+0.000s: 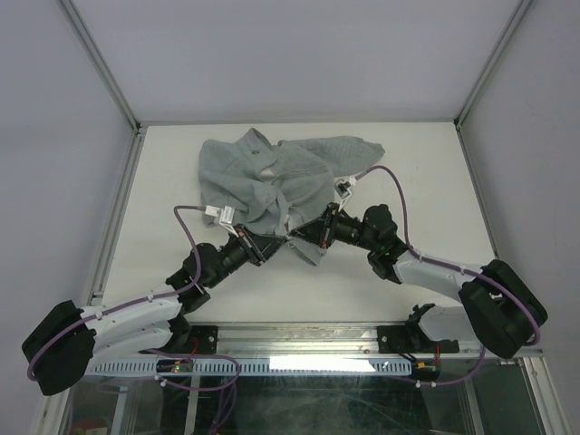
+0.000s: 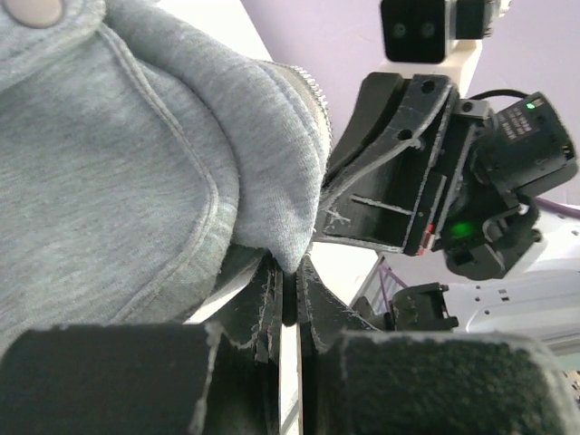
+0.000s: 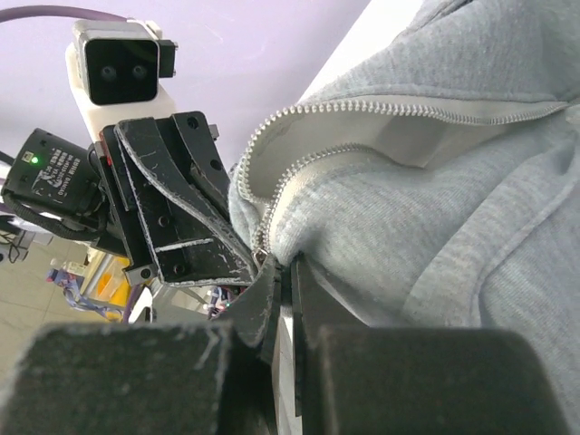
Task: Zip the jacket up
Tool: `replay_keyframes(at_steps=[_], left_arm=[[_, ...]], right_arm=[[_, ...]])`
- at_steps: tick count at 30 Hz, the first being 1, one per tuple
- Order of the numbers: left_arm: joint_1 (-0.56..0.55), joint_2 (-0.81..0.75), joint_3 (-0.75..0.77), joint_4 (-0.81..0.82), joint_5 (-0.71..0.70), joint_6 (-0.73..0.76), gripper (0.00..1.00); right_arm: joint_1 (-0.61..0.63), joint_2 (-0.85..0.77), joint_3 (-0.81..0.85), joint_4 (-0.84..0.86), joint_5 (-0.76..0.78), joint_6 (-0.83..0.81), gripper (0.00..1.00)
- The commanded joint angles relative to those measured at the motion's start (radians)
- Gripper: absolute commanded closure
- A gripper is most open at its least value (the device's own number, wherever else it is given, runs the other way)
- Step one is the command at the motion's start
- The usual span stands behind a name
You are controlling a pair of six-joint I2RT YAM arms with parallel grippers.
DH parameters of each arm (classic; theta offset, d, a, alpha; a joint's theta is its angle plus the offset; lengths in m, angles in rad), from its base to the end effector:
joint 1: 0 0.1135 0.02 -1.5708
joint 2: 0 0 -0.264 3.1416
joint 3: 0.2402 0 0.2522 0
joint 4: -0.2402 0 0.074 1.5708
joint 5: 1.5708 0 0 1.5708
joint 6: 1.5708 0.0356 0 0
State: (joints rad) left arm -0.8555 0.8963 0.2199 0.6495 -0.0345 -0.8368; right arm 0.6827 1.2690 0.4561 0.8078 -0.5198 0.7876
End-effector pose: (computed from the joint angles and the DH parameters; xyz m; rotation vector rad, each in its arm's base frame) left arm 0.1277 -0.1451 0.2102 -0.0130 1.7547 -1.2587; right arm 0.1893 0.1767 0.2284 -0.3699 1.7685 1.5100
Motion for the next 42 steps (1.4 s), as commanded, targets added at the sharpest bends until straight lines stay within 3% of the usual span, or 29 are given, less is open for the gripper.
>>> replay_keyframes(at_steps=[1, 7, 8, 15, 19, 23, 30, 35, 42], left_arm=[[0.022, 0.068, 0.011, -0.154, 0.131, -0.060, 1.00], [0.212, 0.174, 0.078, -0.129, 0.362, -0.148, 1.00], [0.224, 0.192, 0.101, -0.152, 0.398, -0.146, 1.00], [0.236, 0.224, 0.180, -0.229, 0.495, -0.148, 1.00], [0.236, 0.182, 0.189, -0.287, 0.496, -0.142, 1.00], [0.236, 0.157, 0.199, -0.330, 0.499, -0.139, 1.00], [0.236, 0.153, 0.219, -0.343, 0.525, -0.148, 1.00], [0.236, 0.157, 0.224, -0.344, 0.540, -0.154, 1.00], [0.236, 0.158, 0.223, -0.344, 0.545, -0.155, 1.00]], right_arm=[[-0.050, -0.030, 0.131, 0.022, 0.084, -0.039, 1.00], [-0.050, -0.022, 0.149, -0.144, 0.084, -0.039, 1.00], [-0.051, -0.029, 0.153, -0.185, 0.053, -0.208, 0.98], [-0.046, -0.114, 0.224, -0.505, 0.092, -0.469, 0.59], [0.015, -0.189, 0.283, -0.738, 0.180, -0.620, 0.50], [0.145, -0.229, 0.287, -0.821, 0.300, -0.756, 0.40], [0.394, -0.270, 0.205, -0.781, 0.642, -0.987, 0.37], [0.560, -0.253, 0.107, -0.585, 0.907, -1.152, 0.34], [0.685, -0.114, 0.072, -0.352, 1.105, -1.241, 0.23]])
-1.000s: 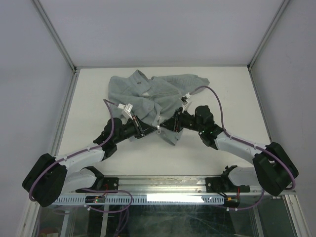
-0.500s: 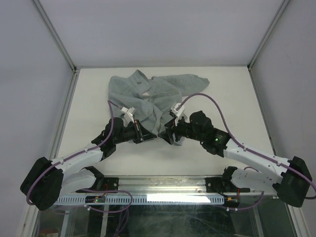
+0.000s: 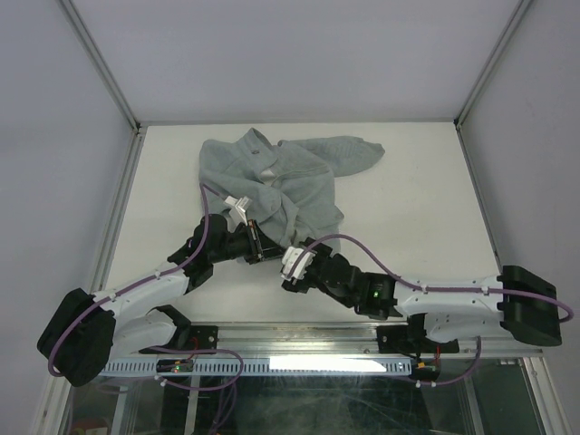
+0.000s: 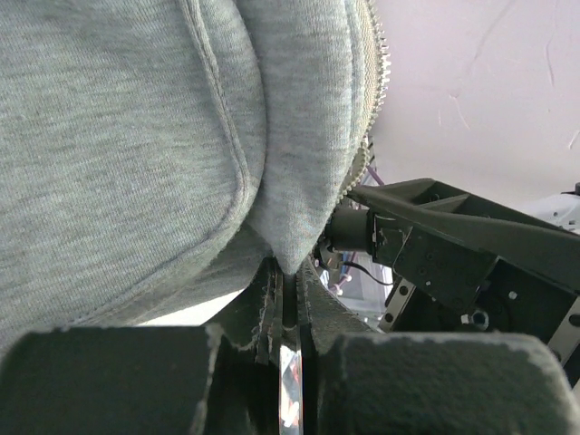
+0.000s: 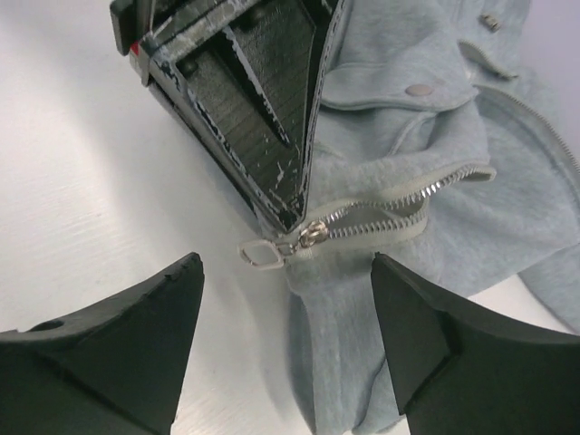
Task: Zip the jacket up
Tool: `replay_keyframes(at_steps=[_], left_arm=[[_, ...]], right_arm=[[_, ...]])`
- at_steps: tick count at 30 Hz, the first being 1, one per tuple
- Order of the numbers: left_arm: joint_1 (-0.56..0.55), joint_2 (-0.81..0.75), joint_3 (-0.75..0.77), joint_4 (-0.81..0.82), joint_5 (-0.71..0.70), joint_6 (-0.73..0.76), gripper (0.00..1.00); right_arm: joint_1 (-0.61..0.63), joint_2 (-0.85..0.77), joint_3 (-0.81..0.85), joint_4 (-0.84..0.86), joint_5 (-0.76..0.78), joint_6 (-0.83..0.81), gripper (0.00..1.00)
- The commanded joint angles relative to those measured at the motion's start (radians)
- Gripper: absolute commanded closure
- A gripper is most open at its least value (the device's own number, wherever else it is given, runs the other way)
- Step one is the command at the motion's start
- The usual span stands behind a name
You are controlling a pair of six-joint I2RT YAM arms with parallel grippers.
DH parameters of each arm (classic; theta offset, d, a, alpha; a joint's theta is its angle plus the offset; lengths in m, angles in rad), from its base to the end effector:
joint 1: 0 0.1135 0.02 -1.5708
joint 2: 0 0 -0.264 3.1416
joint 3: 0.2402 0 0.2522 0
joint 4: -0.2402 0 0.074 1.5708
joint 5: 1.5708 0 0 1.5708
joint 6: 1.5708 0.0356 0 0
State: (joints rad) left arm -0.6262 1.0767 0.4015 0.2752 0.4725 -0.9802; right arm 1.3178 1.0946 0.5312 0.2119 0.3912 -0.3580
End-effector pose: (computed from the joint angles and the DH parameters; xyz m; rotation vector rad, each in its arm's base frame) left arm 0.1695 -0.1426 0.1985 -0.0422 2.2541 -1.4342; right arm 0.0728 0.2275 0.2312 -1.2273 1.4560 0.2767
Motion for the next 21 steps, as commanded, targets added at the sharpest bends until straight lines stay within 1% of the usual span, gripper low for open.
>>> replay_keyframes(at_steps=[1, 5, 7, 9, 12, 15, 17, 18, 21], left_arm=[[0.006, -0.023, 0.042, 0.030, 0.038, -0.011, 1.00], [0.006, -0.024, 0.042, 0.030, 0.041, -0.012, 1.00], [0.007, -0.026, 0.039, 0.029, 0.042, -0.014, 1.00], [0.007, -0.026, 0.038, 0.030, 0.041, -0.015, 1.00], [0.007, -0.026, 0.036, 0.030, 0.041, -0.015, 1.00], [0.007, -0.026, 0.036, 0.022, 0.032, -0.010, 1.00], [0.007, -0.023, 0.038, 0.013, 0.026, -0.004, 1.00], [0.006, -0.023, 0.039, 0.008, 0.024, -0.001, 1.00], [0.006, -0.023, 0.040, -0.002, 0.015, 0.005, 1.00]], right_arm=[[0.061, 0.093, -0.009, 0.283, 0.218, -0.105, 0.22], [0.088, 0.187, -0.012, 0.398, 0.231, -0.107, 0.22], [0.095, 0.228, -0.006, 0.445, 0.343, -0.124, 0.20], [0.101, 0.261, -0.002, 0.488, 0.394, -0.132, 0.19], [0.106, 0.286, 0.007, 0.507, 0.456, -0.149, 0.20], [0.109, 0.273, 0.007, 0.470, 0.467, -0.146, 0.22], [0.110, 0.249, 0.013, 0.412, 0.467, -0.146, 0.22], [0.110, 0.235, 0.015, 0.380, 0.466, -0.114, 0.25], [0.110, 0.200, 0.021, 0.300, 0.466, -0.114, 0.25]])
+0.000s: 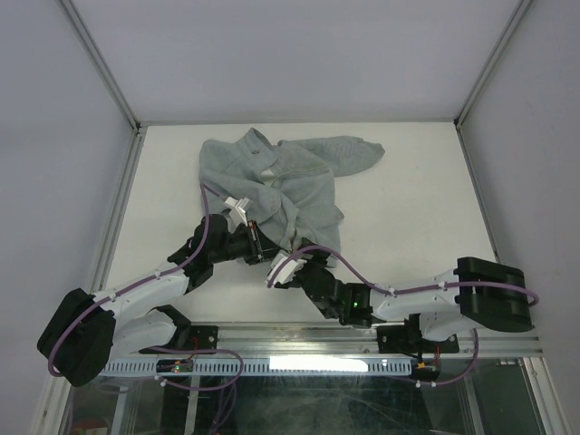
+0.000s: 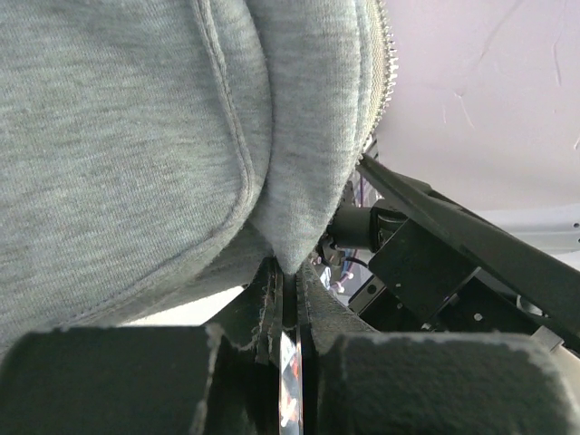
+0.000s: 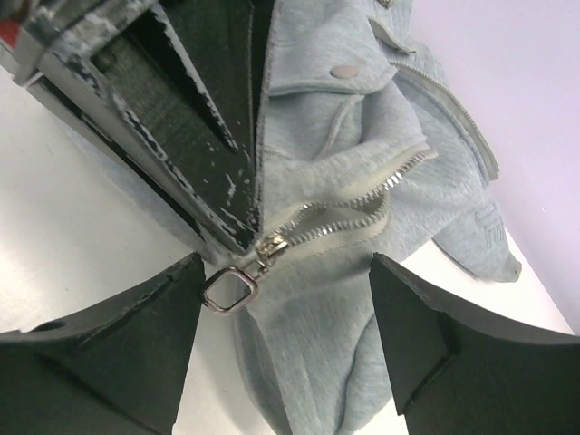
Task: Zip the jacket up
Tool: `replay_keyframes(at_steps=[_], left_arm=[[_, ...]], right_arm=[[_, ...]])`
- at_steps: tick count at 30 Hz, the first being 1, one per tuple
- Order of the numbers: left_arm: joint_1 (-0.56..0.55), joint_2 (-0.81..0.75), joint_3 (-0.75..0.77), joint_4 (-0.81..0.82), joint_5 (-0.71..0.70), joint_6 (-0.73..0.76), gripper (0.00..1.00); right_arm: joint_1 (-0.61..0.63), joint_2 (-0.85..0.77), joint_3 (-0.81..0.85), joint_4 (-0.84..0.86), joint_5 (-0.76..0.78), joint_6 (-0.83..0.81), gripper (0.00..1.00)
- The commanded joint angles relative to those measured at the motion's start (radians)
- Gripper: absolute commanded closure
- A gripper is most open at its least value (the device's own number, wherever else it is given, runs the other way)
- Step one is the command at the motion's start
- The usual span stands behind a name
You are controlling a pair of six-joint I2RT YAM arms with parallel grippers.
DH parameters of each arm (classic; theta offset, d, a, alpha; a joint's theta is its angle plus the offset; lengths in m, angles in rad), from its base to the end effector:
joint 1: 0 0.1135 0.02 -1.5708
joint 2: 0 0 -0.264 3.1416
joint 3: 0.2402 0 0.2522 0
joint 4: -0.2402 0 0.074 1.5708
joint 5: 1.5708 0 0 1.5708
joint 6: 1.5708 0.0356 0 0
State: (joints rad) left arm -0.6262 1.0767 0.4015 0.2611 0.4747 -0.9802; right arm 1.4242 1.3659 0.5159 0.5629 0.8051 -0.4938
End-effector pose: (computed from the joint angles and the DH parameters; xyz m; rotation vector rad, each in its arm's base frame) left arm 0.1689 -0.1423 0.1971 -0.0462 2.2697 -1.4300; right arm 0.0645 0.2610 0.1996 -1.0718 1.4073 -0.0763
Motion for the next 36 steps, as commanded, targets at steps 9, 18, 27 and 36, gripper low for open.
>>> replay_keyframes(at_steps=[9, 18, 27, 36], left_arm=[[0.007, -0.030, 0.046, -0.025, -0.011, 0.027, 1.00], [0.006, -0.032, 0.050, -0.037, -0.014, 0.035, 1.00], [0.007, -0.041, 0.050, -0.051, -0.015, 0.043, 1.00], [0.008, -0.045, 0.051, -0.054, -0.012, 0.046, 1.00]], right_arm=[[0.004, -0.157, 0.075, -0.262, -0.061, 0.156, 0.38], [-0.003, -0.168, 0.116, -0.346, -0.172, 0.195, 0.56], [-0.058, -0.202, 0.118, -0.402, -0.207, 0.237, 0.76], [-0.088, -0.210, 0.106, -0.387, -0.233, 0.258, 0.85]])
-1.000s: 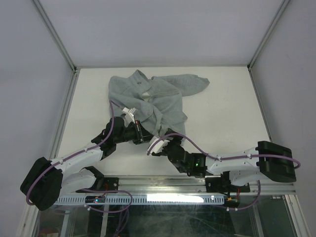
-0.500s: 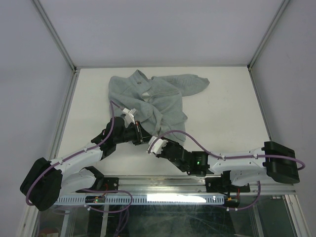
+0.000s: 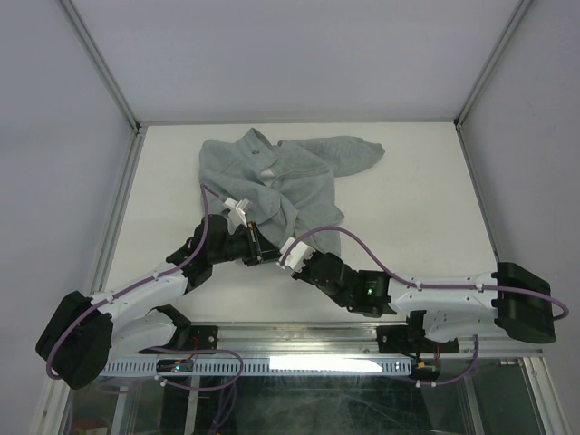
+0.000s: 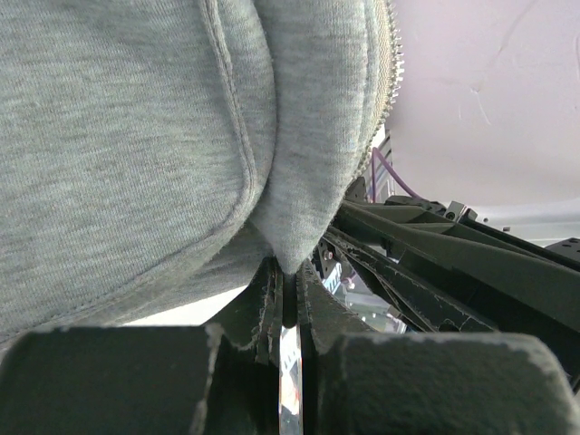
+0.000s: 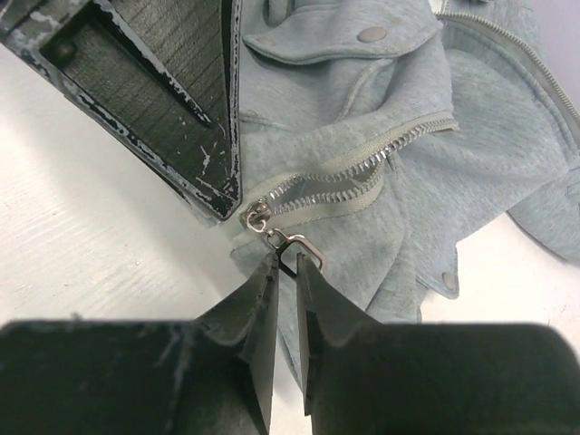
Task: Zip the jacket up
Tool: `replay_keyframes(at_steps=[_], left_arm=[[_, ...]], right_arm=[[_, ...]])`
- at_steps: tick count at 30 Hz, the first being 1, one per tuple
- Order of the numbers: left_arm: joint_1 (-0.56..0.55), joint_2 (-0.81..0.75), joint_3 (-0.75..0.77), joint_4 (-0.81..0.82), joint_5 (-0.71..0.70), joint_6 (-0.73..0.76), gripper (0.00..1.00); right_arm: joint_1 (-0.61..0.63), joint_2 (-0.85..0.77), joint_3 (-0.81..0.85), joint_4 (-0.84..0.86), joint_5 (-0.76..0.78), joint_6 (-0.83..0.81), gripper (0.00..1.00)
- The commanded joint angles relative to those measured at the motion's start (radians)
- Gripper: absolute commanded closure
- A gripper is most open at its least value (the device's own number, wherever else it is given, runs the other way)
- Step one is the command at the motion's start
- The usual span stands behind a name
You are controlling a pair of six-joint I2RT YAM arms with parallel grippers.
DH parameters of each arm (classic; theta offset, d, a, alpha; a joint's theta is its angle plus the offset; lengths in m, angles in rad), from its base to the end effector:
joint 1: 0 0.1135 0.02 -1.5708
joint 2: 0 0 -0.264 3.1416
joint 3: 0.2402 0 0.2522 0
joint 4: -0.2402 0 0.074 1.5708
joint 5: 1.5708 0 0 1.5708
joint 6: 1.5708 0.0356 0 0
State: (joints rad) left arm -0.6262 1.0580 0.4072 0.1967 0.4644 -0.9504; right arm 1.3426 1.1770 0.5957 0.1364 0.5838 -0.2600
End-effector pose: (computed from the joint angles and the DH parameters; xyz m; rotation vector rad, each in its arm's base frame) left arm 0.1663 -0.1400 0.1965 -0.0355 2.3010 -1.3880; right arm 0.0757 0.2391 0.2283 -1.1177 1.5860 0.1289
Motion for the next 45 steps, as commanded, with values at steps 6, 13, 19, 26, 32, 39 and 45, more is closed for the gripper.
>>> replay_keyframes(at_steps=[6, 13, 19, 26, 32, 39, 45], left_arm=[[0.007, -0.026, 0.050, 0.009, 0.006, 0.018, 1.00], [0.006, -0.030, 0.050, 0.008, 0.009, 0.018, 1.00], [0.006, -0.030, 0.051, 0.007, 0.014, 0.019, 1.00], [0.005, -0.035, 0.051, 0.006, 0.016, 0.017, 1.00], [0.005, -0.045, 0.049, -0.011, 0.018, 0.019, 1.00], [0.006, -0.050, 0.044, -0.033, 0.004, 0.023, 1.00], [0.006, -0.052, 0.048, -0.046, -0.009, 0.029, 1.00]], right_arm=[[-0.016, -0.001, 0.011, 0.093, -0.043, 0.005, 0.77], [-0.039, 0.041, 0.016, 0.124, -0.067, -0.024, 0.68], [-0.052, 0.068, 0.010, 0.124, -0.081, -0.028, 0.64], [-0.070, 0.086, -0.005, 0.160, -0.095, -0.029, 0.62], [-0.096, 0.099, -0.008, 0.207, -0.098, -0.033, 0.74], [-0.123, 0.046, -0.017, 0.222, -0.150, -0.039, 1.00], [-0.131, -0.001, -0.026, 0.163, -0.208, -0.033, 1.00]])
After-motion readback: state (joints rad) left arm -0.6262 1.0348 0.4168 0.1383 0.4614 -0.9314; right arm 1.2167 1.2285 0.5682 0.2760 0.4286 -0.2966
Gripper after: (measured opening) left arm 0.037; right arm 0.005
